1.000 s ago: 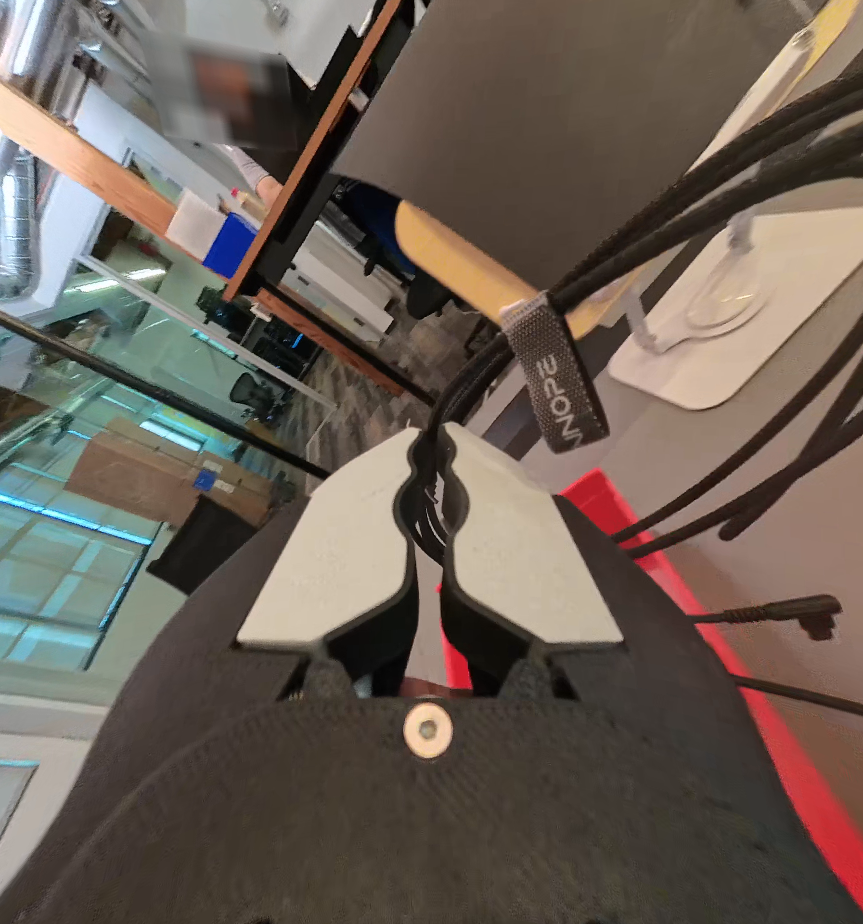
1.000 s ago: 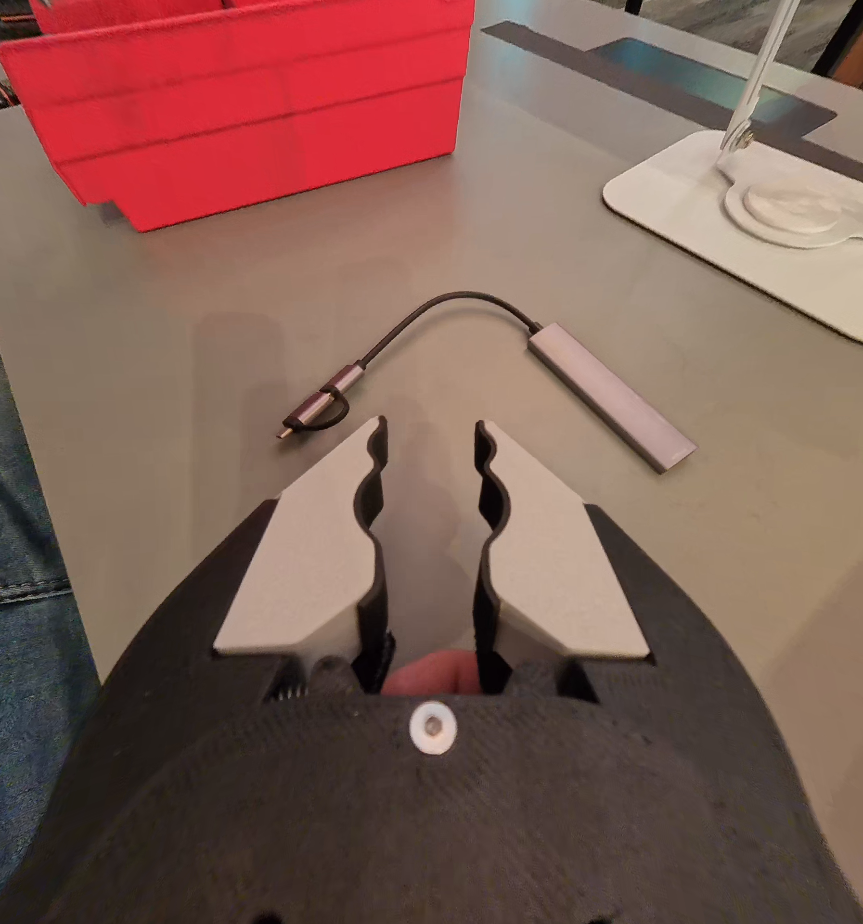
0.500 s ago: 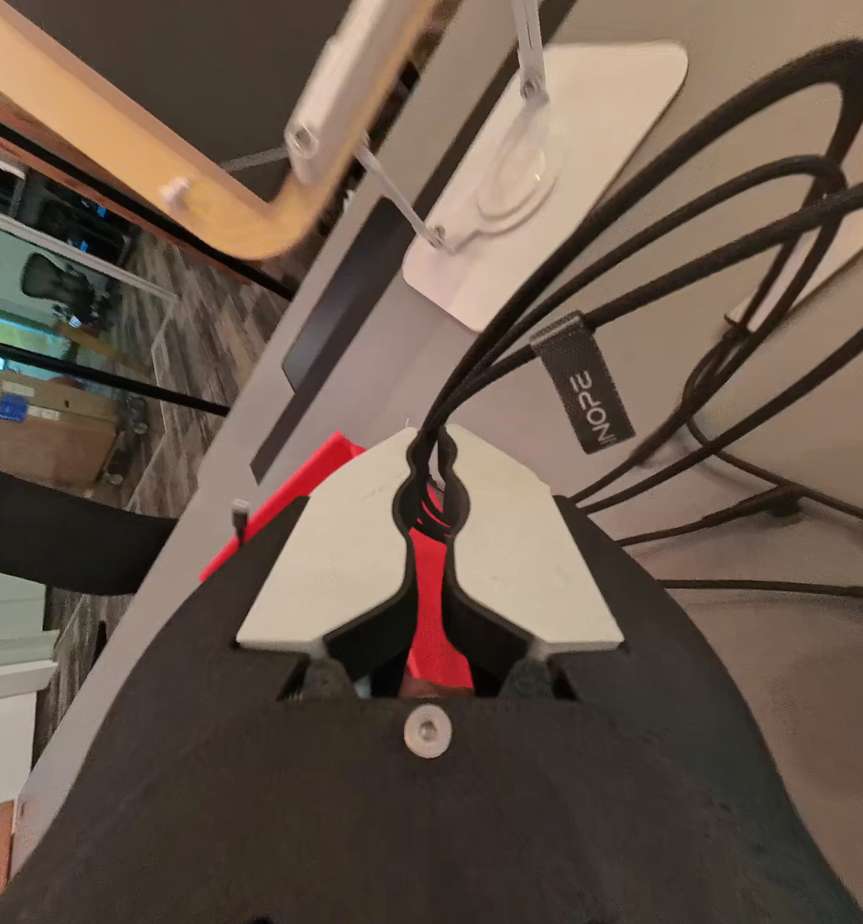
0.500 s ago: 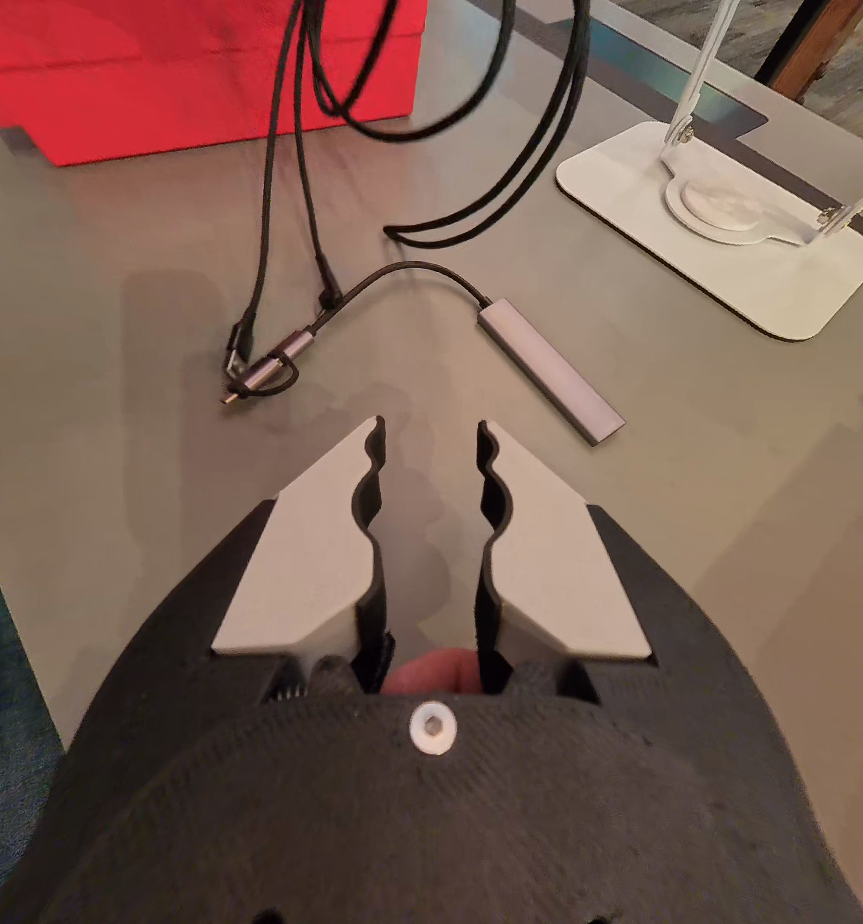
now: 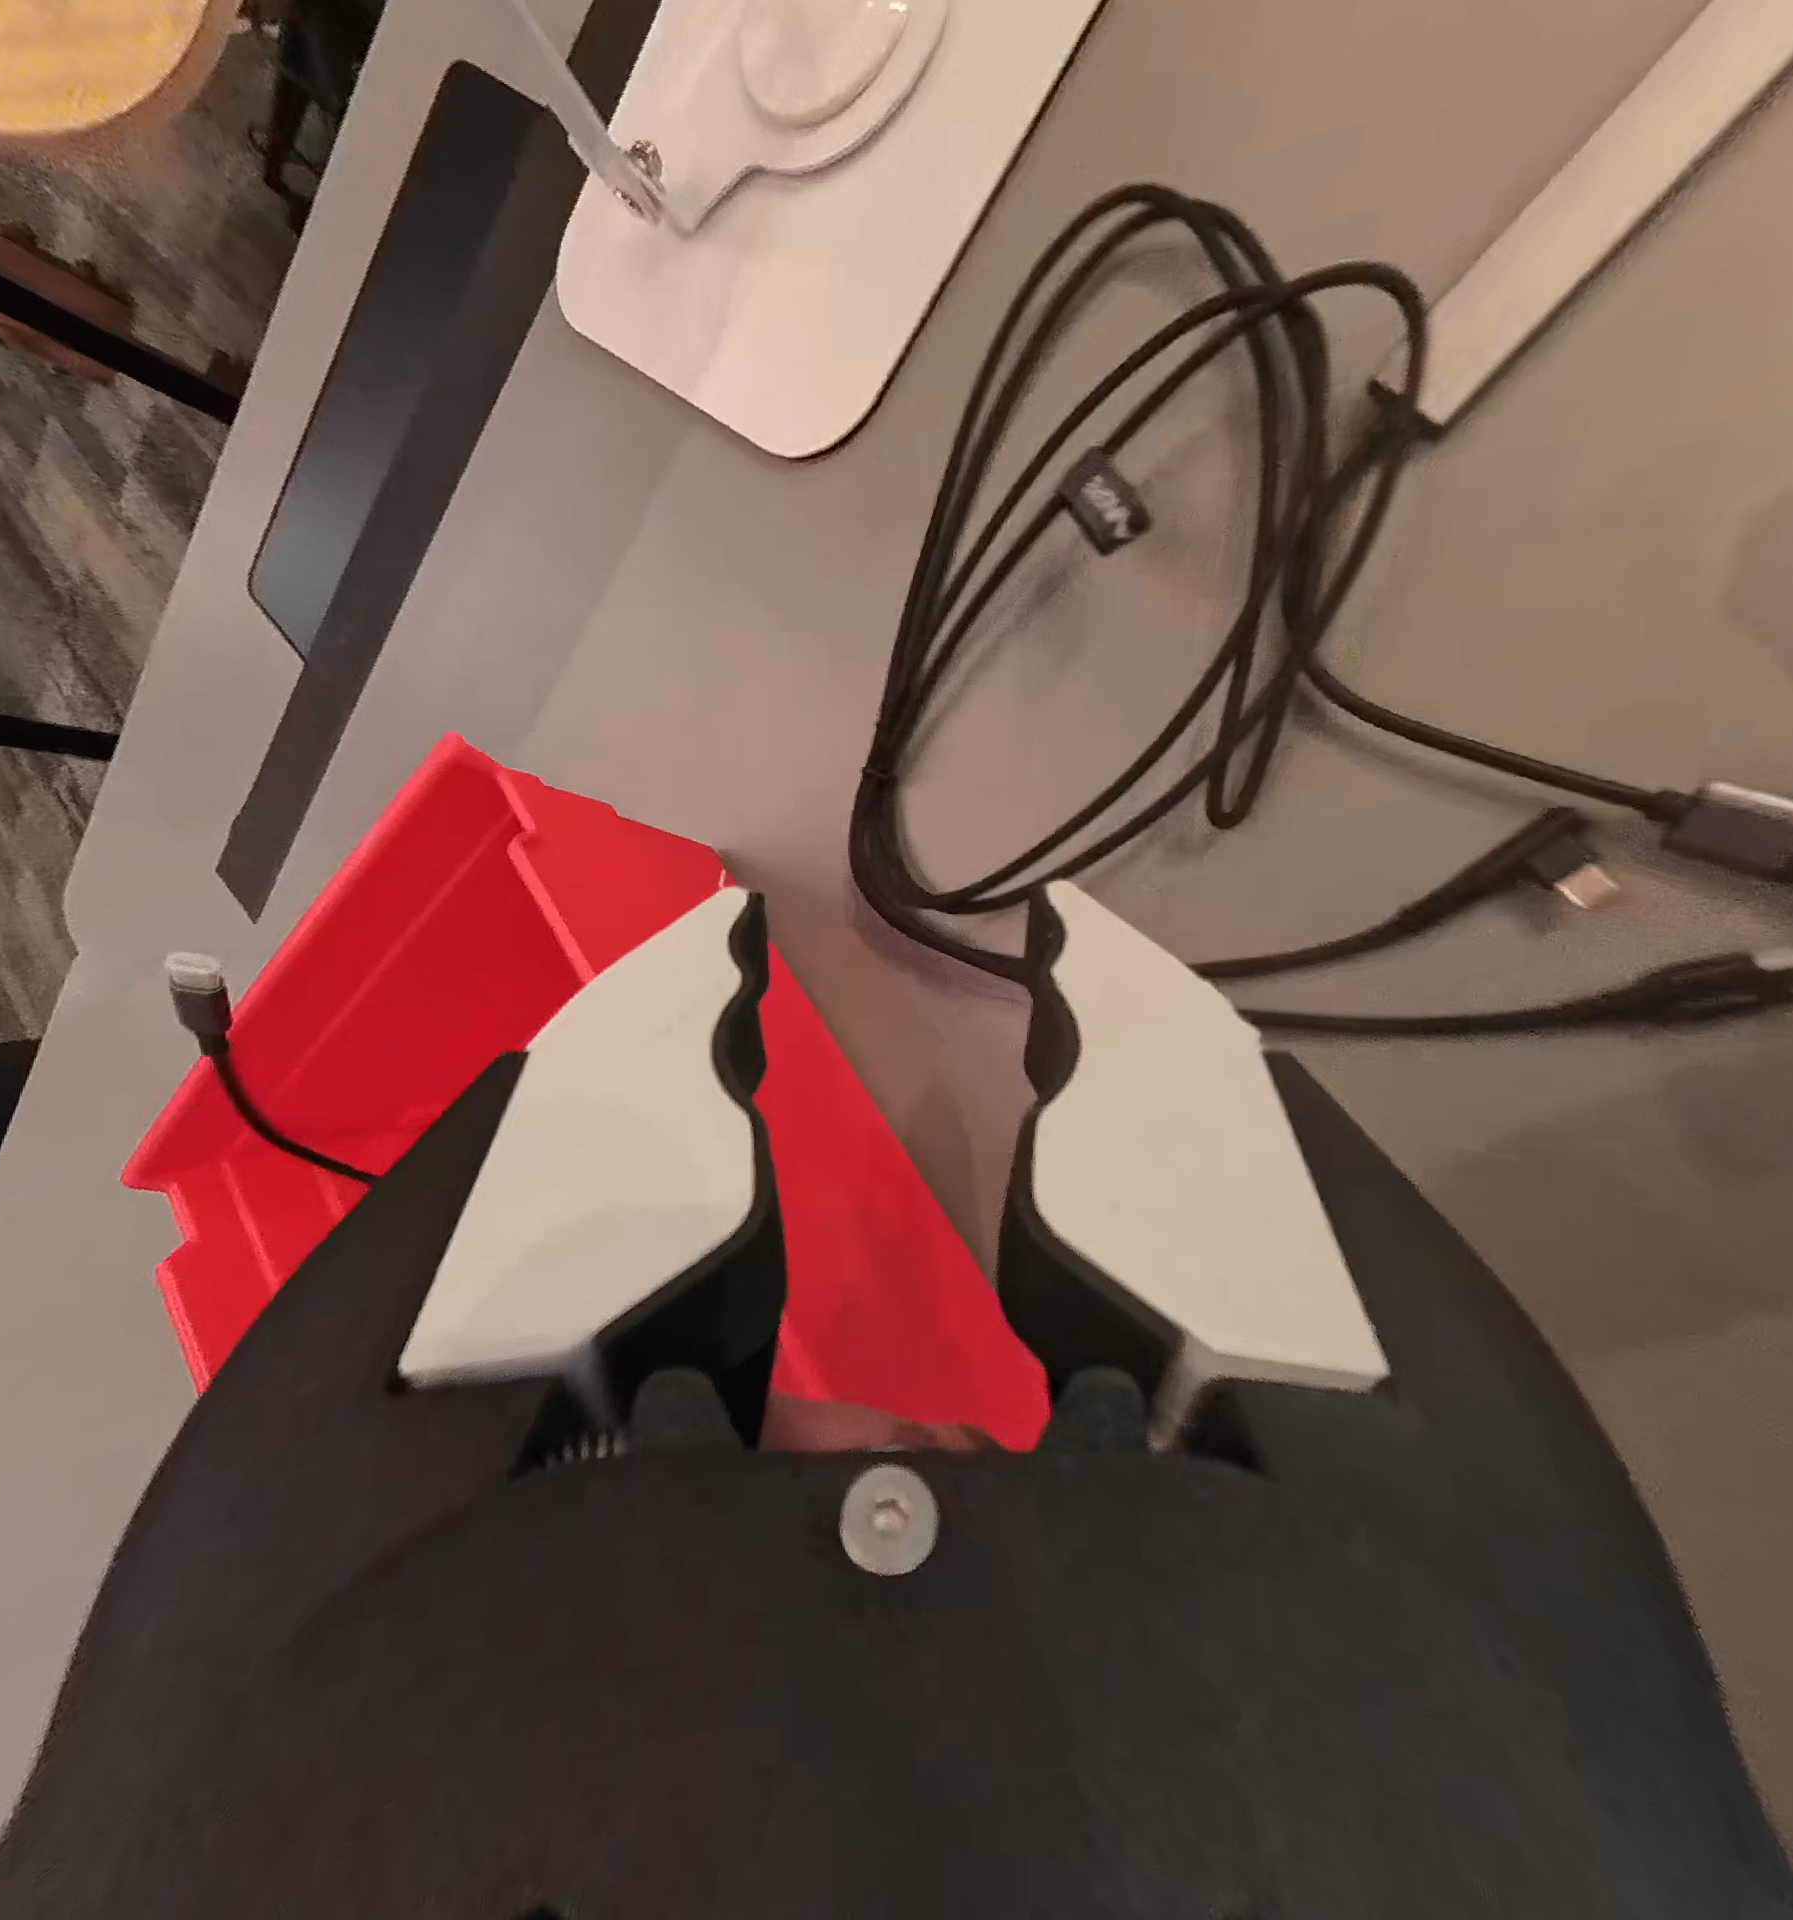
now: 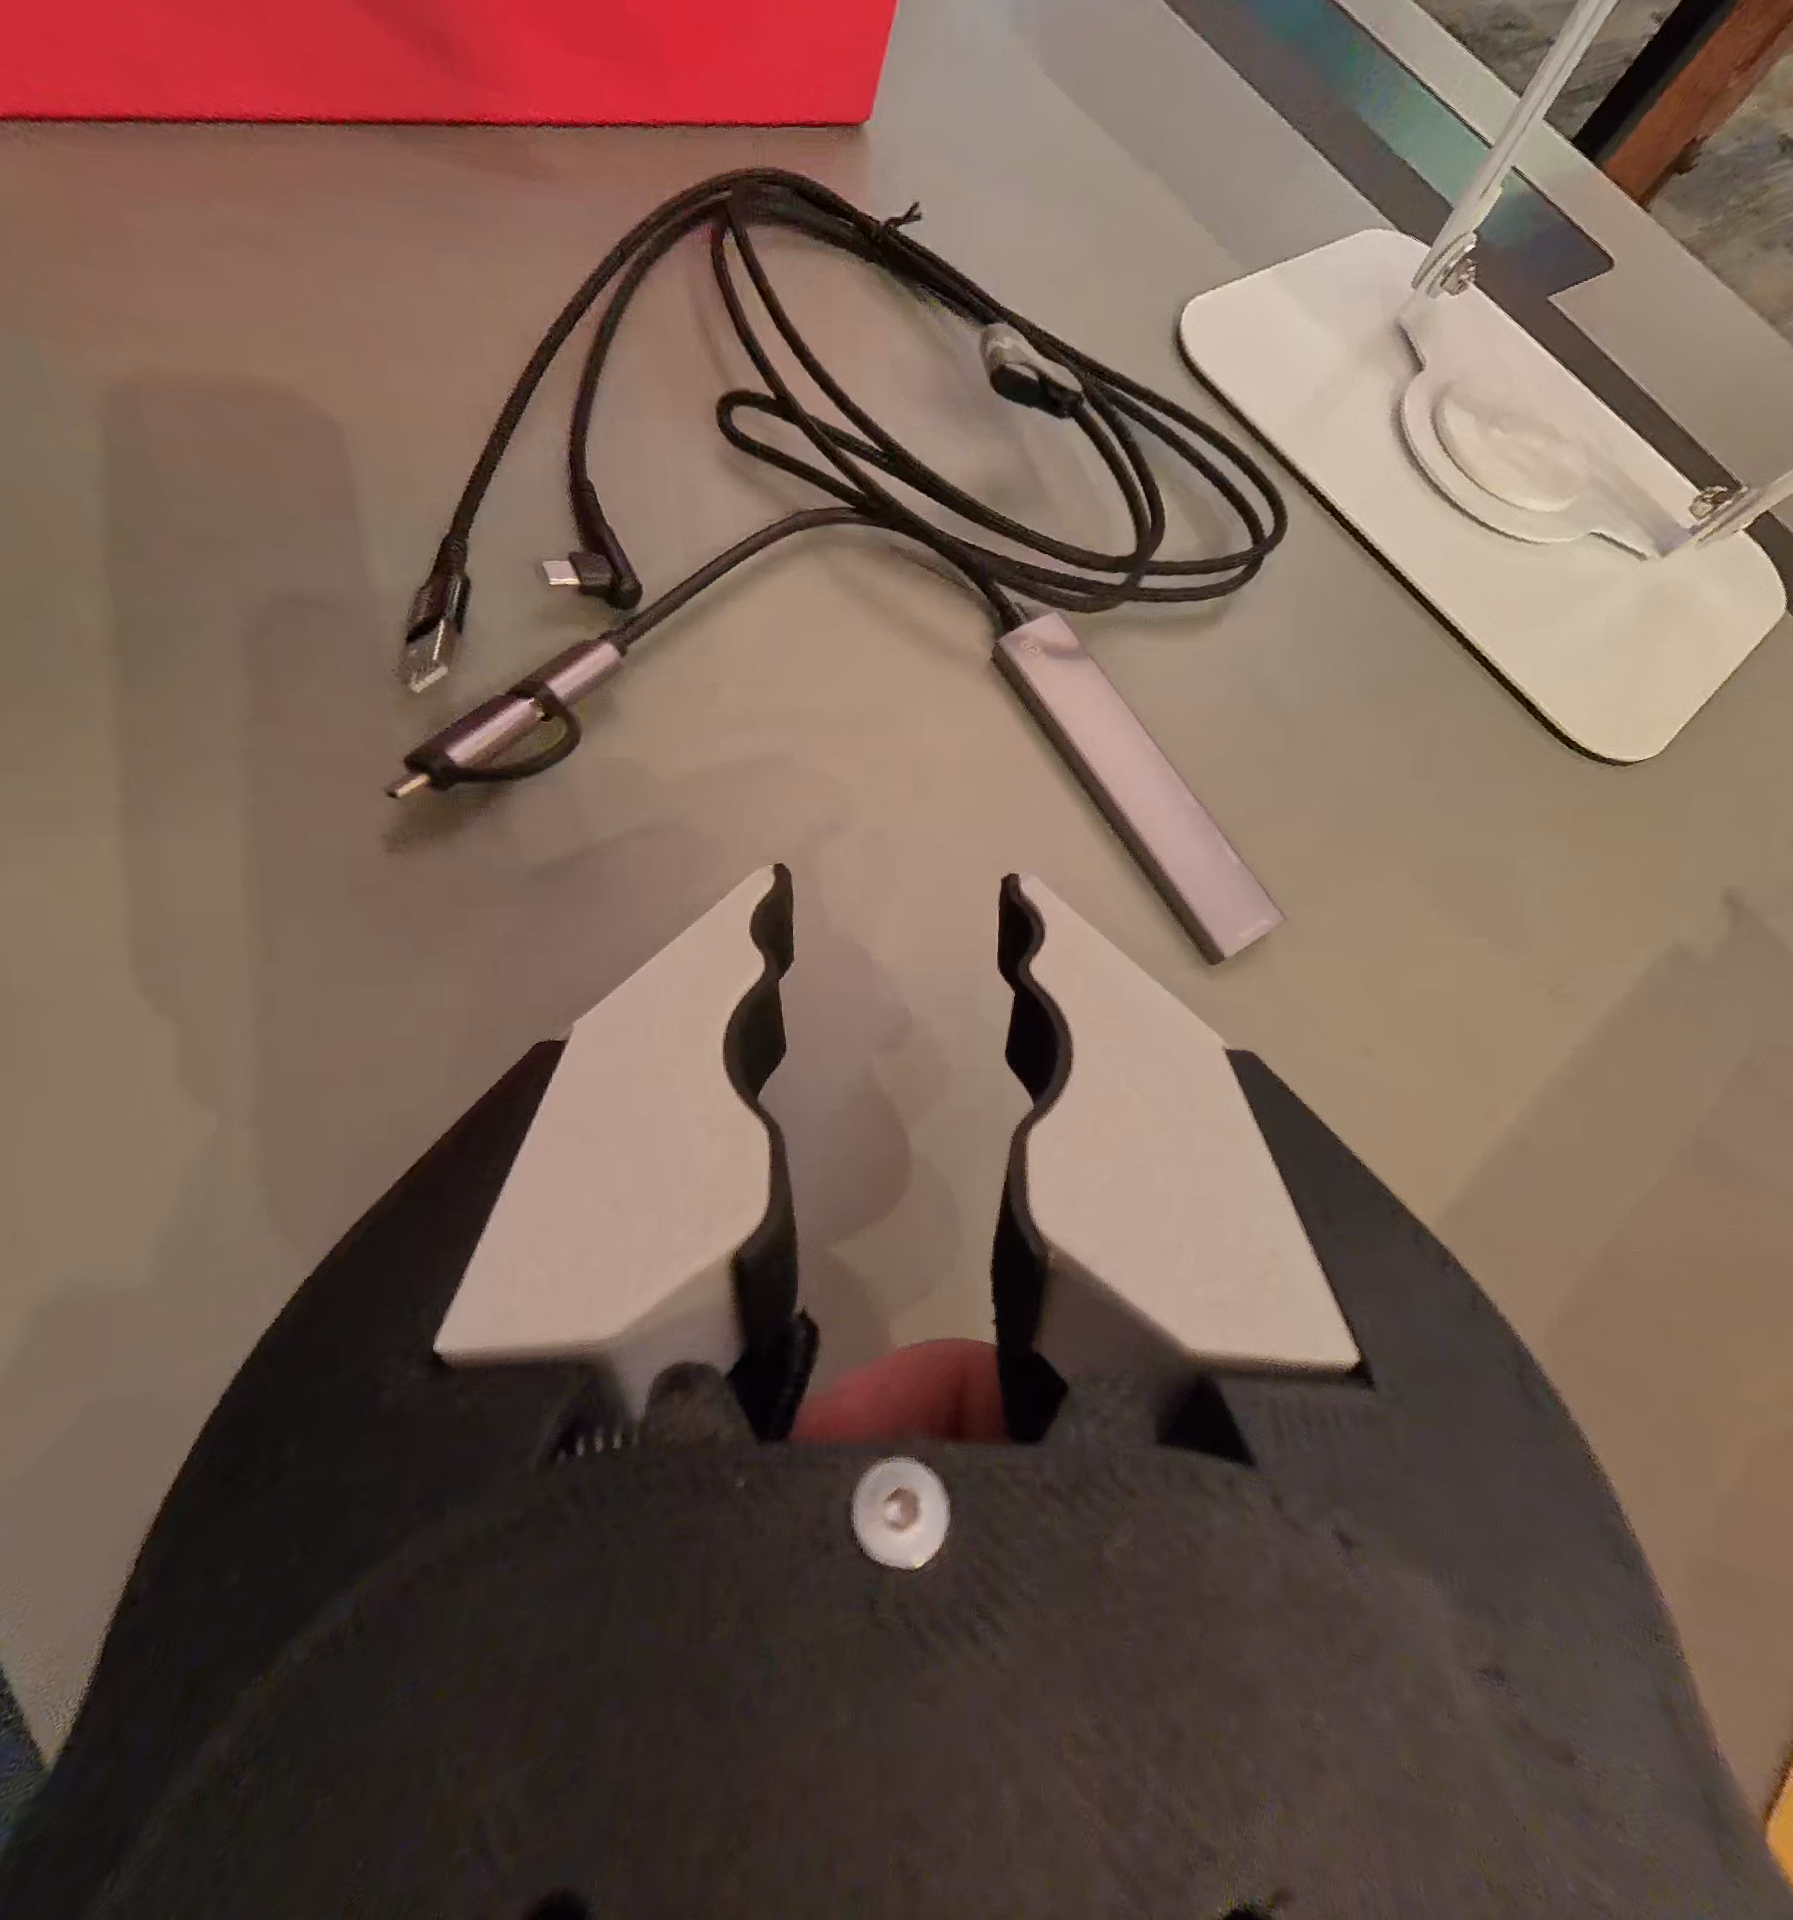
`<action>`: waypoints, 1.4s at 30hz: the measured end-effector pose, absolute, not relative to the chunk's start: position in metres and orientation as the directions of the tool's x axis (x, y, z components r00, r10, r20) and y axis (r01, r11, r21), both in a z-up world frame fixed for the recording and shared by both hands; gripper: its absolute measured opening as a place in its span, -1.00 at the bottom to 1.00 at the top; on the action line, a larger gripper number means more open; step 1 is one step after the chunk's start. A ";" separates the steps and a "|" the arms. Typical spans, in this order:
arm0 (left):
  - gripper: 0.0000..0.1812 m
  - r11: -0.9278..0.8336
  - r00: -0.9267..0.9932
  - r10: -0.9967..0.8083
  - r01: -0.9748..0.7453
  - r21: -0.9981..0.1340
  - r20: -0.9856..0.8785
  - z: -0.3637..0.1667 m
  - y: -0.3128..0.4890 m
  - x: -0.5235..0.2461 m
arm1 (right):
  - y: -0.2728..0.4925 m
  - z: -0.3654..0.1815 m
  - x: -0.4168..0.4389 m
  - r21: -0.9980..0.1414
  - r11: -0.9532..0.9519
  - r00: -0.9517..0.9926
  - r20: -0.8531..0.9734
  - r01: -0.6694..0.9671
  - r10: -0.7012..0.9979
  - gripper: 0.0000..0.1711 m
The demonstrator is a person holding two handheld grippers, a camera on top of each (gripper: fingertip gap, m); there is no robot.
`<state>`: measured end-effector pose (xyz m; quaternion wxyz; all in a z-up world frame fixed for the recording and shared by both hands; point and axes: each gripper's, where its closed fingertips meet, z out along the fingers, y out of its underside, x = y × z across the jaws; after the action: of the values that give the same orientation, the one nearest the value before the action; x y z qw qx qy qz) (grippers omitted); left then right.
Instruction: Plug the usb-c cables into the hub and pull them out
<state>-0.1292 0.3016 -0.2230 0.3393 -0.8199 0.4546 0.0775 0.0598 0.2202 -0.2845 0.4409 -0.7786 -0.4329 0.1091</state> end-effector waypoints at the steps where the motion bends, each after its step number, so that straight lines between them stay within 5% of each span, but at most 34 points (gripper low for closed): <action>1: -0.50 -0.341 0.561 -0.702 -0.806 -0.484 -0.439 -0.222 0.297 -0.129 | 0.222 -0.284 0.060 -0.779 -0.239 0.603 0.212 0.579 0.769 -0.58; 9: -0.61 -0.229 0.445 -0.779 -0.857 -0.461 -0.441 -0.230 0.254 -0.105 | 0.204 -0.277 0.013 -0.789 -0.250 0.508 0.090 0.561 0.857 -0.58; 16: -0.62 -0.200 0.376 -0.848 -0.880 -0.432 -0.373 -0.260 0.228 -0.087 | 0.184 -0.312 -0.023 -0.671 -0.246 0.421 0.108 0.699 0.901 -0.60; 27: -0.62 -0.179 0.377 -0.852 -0.861 -0.476 -0.362 -0.295 0.198 -0.070 | 0.196 -0.319 0.035 -0.615 -0.297 0.463 0.126 0.730 0.877 -0.67; 32: -0.61 -0.184 0.398 -0.843 -0.846 -0.500 -0.363 -0.292 0.196 -0.076 | 0.203 -0.308 0.072 -0.546 -0.279 0.452 0.211 0.790 0.867 -0.44; 42: -0.59 -0.256 0.498 -0.807 -0.779 -0.572 -0.317 -0.284 0.189 -0.092 | 0.214 -0.280 -0.019 -0.689 -0.156 0.330 0.126 0.707 0.936 -0.64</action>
<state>-0.0921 0.1892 -0.2838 0.3482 -0.7923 0.5007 -0.0203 -0.0194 0.2142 -0.2804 0.3391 -0.7414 -0.5540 0.1683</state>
